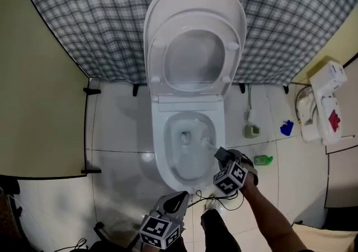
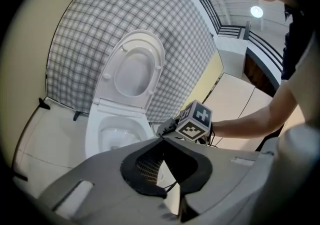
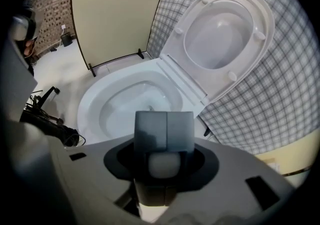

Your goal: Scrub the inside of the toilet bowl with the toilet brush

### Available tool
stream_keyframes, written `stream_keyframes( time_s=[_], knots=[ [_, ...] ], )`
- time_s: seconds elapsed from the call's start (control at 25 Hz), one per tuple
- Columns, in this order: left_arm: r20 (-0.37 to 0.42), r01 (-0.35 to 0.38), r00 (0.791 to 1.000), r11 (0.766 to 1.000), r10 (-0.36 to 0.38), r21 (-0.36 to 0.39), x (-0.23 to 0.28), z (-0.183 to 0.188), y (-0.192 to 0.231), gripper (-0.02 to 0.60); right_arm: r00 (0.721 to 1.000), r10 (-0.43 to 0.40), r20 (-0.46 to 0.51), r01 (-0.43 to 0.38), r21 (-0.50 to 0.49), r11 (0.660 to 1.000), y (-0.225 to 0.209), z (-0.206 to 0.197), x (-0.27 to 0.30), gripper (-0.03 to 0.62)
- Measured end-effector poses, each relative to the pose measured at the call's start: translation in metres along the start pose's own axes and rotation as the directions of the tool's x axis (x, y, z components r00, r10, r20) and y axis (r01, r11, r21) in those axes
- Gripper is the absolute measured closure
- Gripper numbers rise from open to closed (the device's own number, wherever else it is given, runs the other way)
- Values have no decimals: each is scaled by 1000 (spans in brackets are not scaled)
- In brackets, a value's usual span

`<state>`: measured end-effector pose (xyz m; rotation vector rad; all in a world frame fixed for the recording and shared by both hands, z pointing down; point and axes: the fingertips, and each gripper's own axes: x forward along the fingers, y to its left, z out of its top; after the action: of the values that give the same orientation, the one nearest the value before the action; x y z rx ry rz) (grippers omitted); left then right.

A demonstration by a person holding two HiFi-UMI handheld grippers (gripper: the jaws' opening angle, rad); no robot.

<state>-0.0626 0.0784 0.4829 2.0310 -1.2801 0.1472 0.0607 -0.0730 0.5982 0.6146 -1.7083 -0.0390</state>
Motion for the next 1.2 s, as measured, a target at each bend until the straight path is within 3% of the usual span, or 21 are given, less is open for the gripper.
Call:
stream_keyframes(
  time_s=[0.36, 0.76, 1.0, 1.2],
  knots=[
    [14, -12, 1000, 1000, 12, 15, 12, 21, 16, 594, 994, -78, 76, 82, -47, 996, -36, 51, 21, 410],
    [28, -4, 1000, 1000, 4, 24, 33, 31, 26, 594, 987, -24, 160, 45, -130, 991, -26, 95, 46, 410],
    [7, -27, 1000, 1000, 27, 14, 23, 22, 30, 594, 955, -7, 296, 61, -174, 983, -5, 142, 40, 410],
    [7, -53, 999, 999, 53, -2, 14, 15, 39, 594, 924, 74, 374, 6, -207, 978, 32, 167, 27, 410]
  ],
)
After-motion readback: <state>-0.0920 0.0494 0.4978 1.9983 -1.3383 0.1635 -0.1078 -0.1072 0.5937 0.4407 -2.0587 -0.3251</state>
